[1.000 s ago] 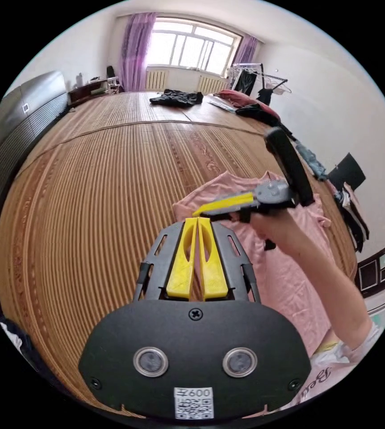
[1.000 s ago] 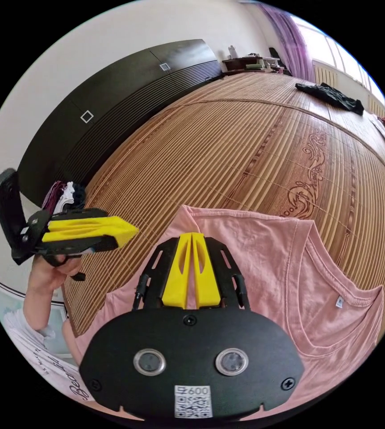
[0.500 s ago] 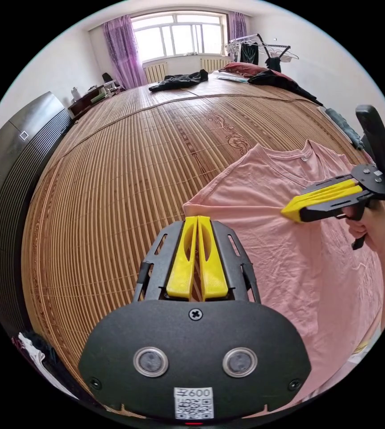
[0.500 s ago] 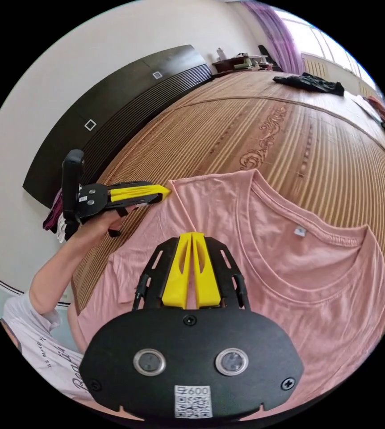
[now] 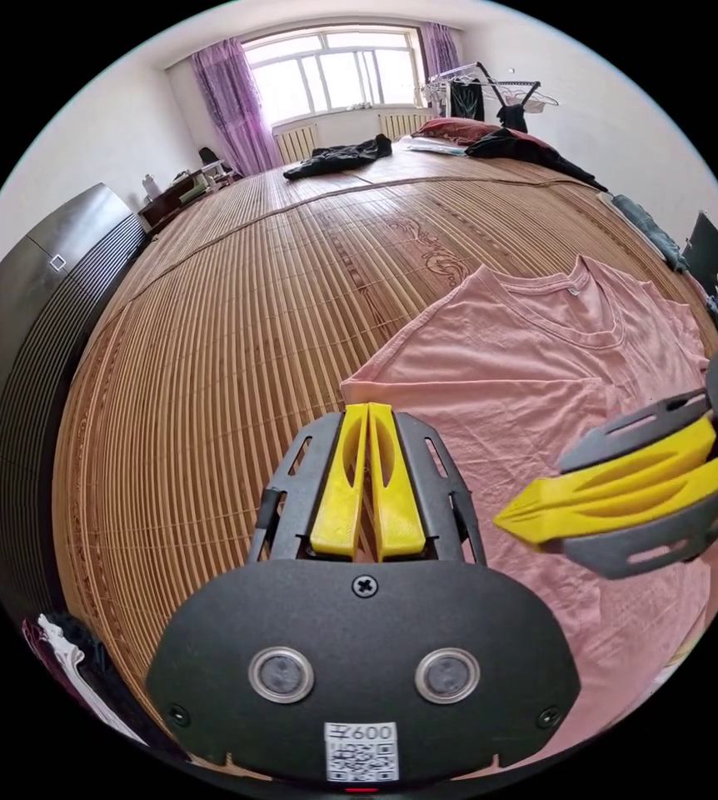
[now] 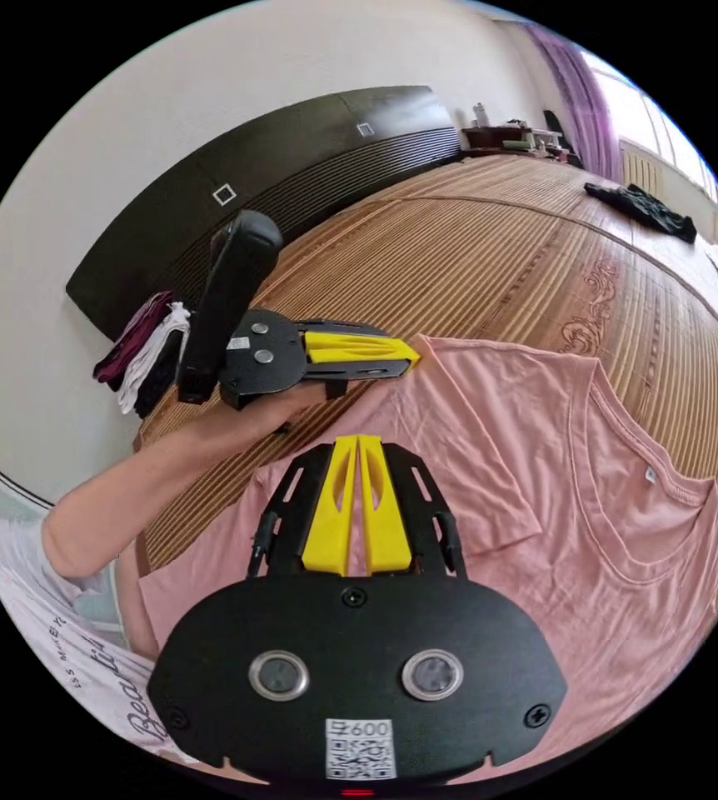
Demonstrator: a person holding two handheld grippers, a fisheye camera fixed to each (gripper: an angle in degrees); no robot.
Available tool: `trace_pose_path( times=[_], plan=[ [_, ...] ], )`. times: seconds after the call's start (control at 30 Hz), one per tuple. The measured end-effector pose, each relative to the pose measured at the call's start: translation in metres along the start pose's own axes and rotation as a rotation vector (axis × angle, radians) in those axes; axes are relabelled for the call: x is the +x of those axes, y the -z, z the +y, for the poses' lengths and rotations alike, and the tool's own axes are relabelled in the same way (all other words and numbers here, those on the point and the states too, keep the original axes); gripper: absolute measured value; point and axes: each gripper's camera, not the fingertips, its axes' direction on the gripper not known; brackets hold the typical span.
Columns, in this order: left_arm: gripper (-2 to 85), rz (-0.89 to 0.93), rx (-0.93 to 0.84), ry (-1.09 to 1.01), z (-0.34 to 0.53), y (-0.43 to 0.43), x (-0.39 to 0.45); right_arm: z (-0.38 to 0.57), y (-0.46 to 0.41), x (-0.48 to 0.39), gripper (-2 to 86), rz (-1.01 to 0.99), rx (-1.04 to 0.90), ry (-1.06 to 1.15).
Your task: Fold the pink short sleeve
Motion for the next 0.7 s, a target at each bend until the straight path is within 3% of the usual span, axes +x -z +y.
trace_pose_path(
  times=[0.1, 0.2, 0.37, 0.5, 0.7],
  plan=[
    [0.6, 0.009, -0.002, -0.008, -0.002, -0.002, 0.002, 0.020, -0.017, 0.013, -0.9, -0.005, -0.026, -0.024],
    [0.6, -0.066, -0.008, -0.112, -0.005, -0.001, 0.025, 0.080, 0.004, 0.012, -0.9, 0.013, -0.010, 0.005],
    [0.6, -0.073, 0.001, -0.114, -0.011, 0.007, 0.034, 0.180, 0.044, 0.013, -0.9, 0.047, -0.017, -0.034],
    [0.6, -0.113, 0.007, -0.132, -0.015, 0.014, 0.048, 0.169, 0.050, -0.018, -0.9, 0.013, 0.113, 0.040],
    [0.6, -0.109, 0.011, -0.129, -0.028, 0.031, 0.054, 0.132, -0.043, -0.053, -0.9, 0.005, -0.082, 0.142]
  ],
)
